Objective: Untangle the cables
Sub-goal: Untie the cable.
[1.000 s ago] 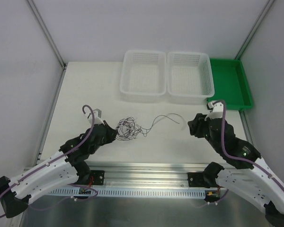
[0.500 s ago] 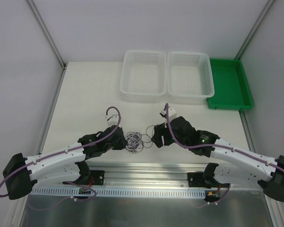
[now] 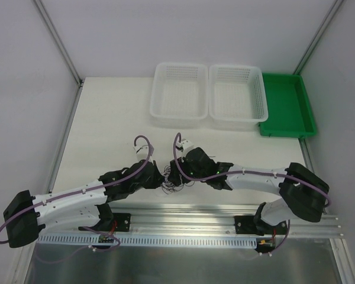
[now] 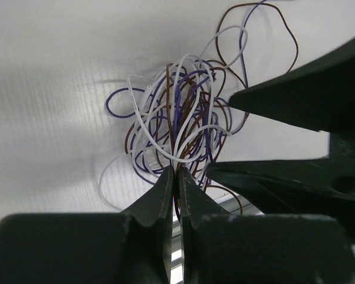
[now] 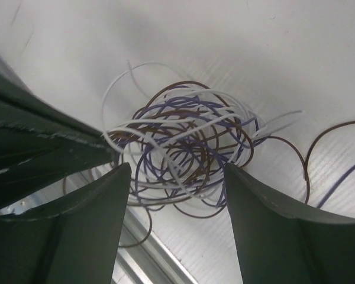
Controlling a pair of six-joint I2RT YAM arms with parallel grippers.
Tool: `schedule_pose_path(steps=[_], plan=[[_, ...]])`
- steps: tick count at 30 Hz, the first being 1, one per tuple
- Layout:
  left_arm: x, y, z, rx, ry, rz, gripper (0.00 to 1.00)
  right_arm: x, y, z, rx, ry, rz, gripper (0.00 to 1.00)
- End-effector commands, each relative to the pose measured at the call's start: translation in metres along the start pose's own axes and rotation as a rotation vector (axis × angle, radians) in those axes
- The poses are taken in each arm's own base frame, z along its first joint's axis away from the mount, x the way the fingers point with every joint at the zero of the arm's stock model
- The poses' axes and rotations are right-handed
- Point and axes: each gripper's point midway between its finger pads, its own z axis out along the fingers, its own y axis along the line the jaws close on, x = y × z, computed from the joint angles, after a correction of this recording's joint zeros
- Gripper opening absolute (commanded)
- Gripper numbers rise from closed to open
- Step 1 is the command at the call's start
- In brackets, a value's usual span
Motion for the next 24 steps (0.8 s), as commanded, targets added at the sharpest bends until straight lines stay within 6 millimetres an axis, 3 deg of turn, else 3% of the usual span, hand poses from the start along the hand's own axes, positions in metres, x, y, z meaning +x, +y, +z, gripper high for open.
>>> schedule_pose_path(steps=[1, 2, 4, 5, 6, 8, 9, 10, 14, 19, 24], plan=[[-0.004, -0.016, -0.004, 0.085, -0.030, -0.025, 0.00, 0.001, 0.002, 0.020, -0.025, -0.023, 0.012, 0.68], [-0.004, -0.016, -0.005, 0.092, -0.035, -0.027, 0.00, 0.004, 0.001, 0.022, -0.021, -0.015, 0.011, 0.66], [-0.004, -0.015, -0.008, 0.107, -0.046, -0.034, 0.00, 0.008, -0.001, 0.028, -0.018, -0.008, 0.008, 0.52], [-0.005, -0.015, -0.009, 0.114, -0.051, -0.035, 0.00, 0.009, -0.002, 0.029, -0.015, -0.006, 0.006, 0.41], [-0.005, -0.013, -0.011, 0.124, -0.059, -0.036, 0.00, 0.010, -0.001, 0.027, -0.023, 0.005, 0.004, 0.19], [-0.005, -0.009, -0.013, 0.127, -0.076, -0.035, 0.13, -0.001, 0.005, 0.015, -0.041, -0.030, -0.011, 0.05], [-0.010, -0.010, -0.018, 0.147, -0.105, -0.046, 0.25, -0.005, 0.005, 0.010, -0.038, -0.044, -0.019, 0.01], [-0.007, -0.004, -0.018, 0.145, -0.110, -0.054, 0.48, -0.005, -0.002, 0.004, -0.001, -0.046, -0.026, 0.01], [-0.016, 0.005, -0.028, 0.170, -0.186, -0.080, 0.76, -0.023, -0.017, -0.032, 0.069, -0.117, -0.048, 0.01], [-0.021, 0.013, -0.034, 0.161, -0.231, -0.059, 0.80, -0.043, -0.009, -0.073, 0.016, -0.188, -0.084, 0.01], [-0.021, 0.004, -0.033, 0.161, -0.193, 0.066, 0.77, -0.052, -0.002, -0.090, -0.022, -0.221, -0.100, 0.01]])
